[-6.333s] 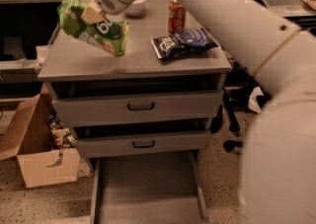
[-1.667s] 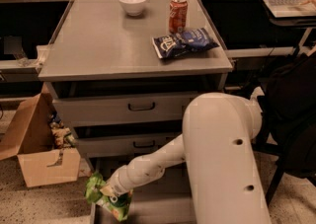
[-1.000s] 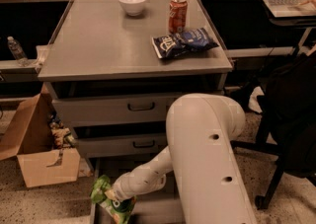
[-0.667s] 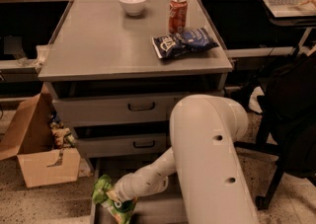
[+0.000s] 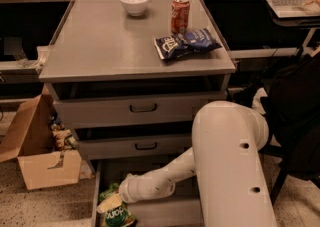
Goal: Place green rice chip bag into bottom drawer
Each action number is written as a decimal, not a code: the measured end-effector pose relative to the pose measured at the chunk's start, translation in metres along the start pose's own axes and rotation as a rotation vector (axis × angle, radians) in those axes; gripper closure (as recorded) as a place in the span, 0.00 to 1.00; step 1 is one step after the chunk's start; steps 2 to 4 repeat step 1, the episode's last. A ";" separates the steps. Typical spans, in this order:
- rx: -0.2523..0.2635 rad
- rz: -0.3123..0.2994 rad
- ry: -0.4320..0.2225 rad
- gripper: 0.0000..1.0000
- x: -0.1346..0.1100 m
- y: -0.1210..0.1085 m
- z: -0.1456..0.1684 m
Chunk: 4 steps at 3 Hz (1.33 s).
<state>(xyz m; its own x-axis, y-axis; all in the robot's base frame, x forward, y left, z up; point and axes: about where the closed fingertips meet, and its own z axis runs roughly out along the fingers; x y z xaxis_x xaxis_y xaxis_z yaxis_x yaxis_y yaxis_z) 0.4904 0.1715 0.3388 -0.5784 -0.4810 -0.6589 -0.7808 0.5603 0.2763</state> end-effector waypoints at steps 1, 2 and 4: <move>-0.104 -0.073 -0.106 0.00 -0.026 0.013 -0.002; -0.104 -0.073 -0.106 0.00 -0.026 0.013 -0.002; -0.104 -0.073 -0.106 0.00 -0.026 0.013 -0.002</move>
Offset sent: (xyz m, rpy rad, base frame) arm 0.0000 0.0000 0.0000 0.0000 0.0000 0.0000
